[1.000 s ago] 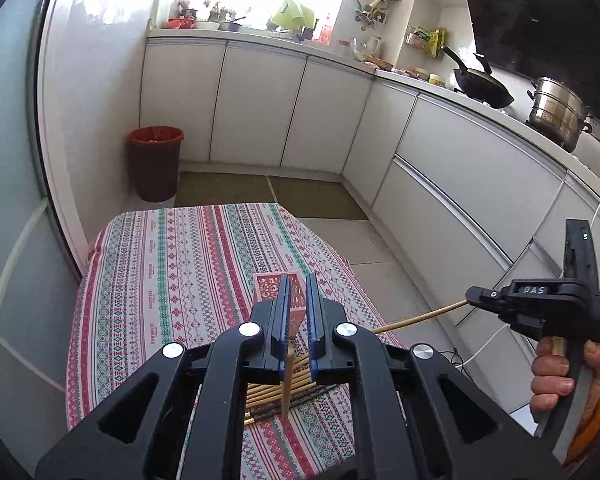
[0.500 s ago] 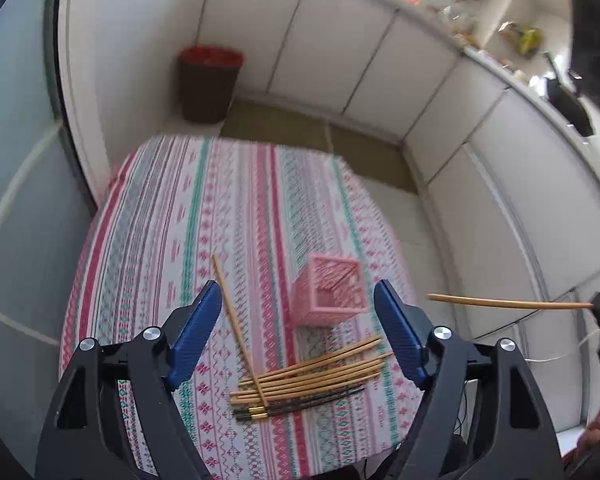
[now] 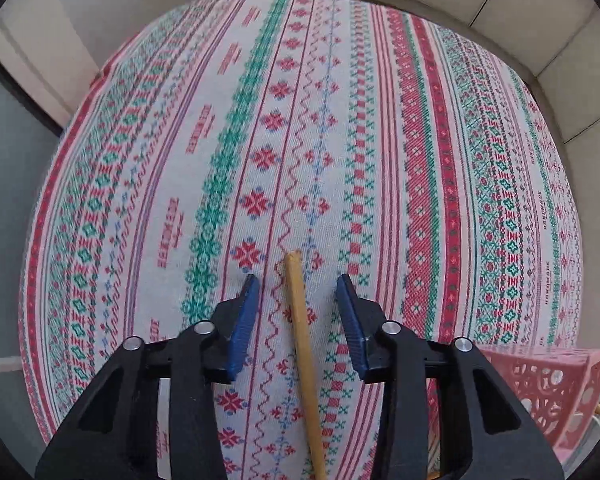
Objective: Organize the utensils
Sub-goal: 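Drop the left chopstick into the pink holder while the right gripper carries its chopstick over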
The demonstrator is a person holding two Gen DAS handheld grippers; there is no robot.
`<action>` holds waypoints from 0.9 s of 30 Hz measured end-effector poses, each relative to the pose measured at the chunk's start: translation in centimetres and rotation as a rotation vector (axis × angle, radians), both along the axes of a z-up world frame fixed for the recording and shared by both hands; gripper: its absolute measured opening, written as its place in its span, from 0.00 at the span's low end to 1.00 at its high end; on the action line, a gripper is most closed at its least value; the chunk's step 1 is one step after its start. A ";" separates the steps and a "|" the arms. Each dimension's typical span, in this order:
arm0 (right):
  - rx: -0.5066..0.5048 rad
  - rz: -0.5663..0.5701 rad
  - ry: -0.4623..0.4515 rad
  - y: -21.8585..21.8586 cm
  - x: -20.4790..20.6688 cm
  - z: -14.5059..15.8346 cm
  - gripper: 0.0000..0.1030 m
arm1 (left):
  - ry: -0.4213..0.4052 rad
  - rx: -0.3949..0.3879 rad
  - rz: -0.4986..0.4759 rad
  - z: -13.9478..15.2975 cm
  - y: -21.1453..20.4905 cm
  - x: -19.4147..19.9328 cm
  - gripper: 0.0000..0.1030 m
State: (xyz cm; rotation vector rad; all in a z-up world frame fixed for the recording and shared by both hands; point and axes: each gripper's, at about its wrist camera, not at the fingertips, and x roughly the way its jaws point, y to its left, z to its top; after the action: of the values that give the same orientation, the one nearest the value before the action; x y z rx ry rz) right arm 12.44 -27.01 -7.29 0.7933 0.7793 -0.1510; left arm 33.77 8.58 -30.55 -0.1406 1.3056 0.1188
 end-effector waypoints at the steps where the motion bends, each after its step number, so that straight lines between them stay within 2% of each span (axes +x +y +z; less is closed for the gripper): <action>1: -0.001 0.005 0.003 0.1 0.3 -0.1 0.06 | -0.009 0.029 -0.006 -0.1 -0.1 -0.1 0.16; 2: 0.001 0.009 0.006 0.1 0.6 -0.2 0.06 | -0.013 0.036 -0.005 -0.2 -0.1 -0.3 0.08; 5: 0.011 0.026 0.008 0.3 1.0 -0.2 0.06 | -0.036 0.001 -0.003 0.0 1.2 -1.6 0.06; 8: 0.006 0.043 -0.008 0.6 0.6 0.4 0.06 | -0.100 -0.055 -0.020 2.1 2.7 -5.3 0.06; 11: 0.009 0.058 -0.032 1.1 0.1 1.3 0.06 | -0.209 -0.106 -0.039 6.4 4.0 -9.3 0.06; 16: 0.007 0.096 -0.070 2.7 -0.7 3.0 0.06 | -0.391 -0.136 -0.094 14.4 4.3 -14.3 0.06; 23: -0.042 0.140 -0.088 5.1 -0.2 4.7 0.06 | -0.617 -0.175 -0.158 24.0 1.3 -15.0 0.06; 27: -0.077 0.168 -0.094 6.3 1.0 5.7 0.06 | -0.716 -0.160 -0.189 28.3 -0.5 -15.4 0.06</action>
State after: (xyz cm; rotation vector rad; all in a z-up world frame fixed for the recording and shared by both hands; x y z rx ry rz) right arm 13.40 -20.66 -1.55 0.6547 0.7434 0.0070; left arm 18.33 8.09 -2.30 -0.1749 0.6063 -0.1874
